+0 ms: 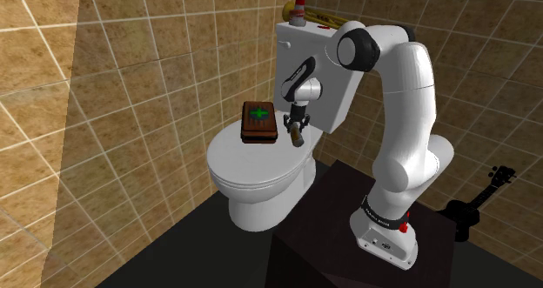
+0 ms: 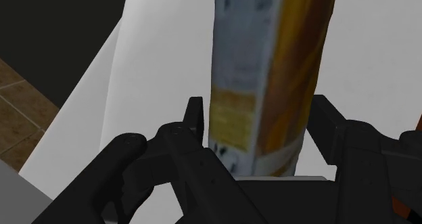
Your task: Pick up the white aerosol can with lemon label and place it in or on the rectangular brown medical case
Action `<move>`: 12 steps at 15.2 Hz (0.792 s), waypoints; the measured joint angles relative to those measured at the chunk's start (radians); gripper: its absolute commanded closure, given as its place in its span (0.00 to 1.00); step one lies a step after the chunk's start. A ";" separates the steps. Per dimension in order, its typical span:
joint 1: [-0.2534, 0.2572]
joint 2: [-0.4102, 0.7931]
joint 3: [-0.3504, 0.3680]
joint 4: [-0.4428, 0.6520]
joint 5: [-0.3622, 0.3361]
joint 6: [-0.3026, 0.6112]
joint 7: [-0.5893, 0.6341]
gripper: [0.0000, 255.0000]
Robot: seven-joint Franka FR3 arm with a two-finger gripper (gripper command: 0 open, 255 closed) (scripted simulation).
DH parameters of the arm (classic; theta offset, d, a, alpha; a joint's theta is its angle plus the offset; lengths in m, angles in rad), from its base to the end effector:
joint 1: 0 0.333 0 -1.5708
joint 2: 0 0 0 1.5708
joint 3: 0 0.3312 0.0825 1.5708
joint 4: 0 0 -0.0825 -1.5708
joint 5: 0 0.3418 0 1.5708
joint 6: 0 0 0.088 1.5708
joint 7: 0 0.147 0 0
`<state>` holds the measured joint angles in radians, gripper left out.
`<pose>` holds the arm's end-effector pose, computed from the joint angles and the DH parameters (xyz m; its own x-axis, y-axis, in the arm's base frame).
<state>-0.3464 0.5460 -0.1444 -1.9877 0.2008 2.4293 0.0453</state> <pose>0.5138 -0.2666 0.1874 0.7765 -0.6223 -0.0985 -0.6278 -0.7775 -0.0367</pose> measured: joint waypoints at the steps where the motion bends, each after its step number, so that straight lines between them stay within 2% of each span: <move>1: 0.000 0.000 0.000 0.000 0.000 0.000 0.000 1.00; 8: 0.000 0.000 0.000 0.000 0.000 0.000 0.000 1.00; 12: 0.004 -0.030 -0.006 0.000 -0.008 -0.029 0.006 1.00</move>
<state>-0.3428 0.5165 -0.1503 -1.9881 0.1924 2.3999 0.0516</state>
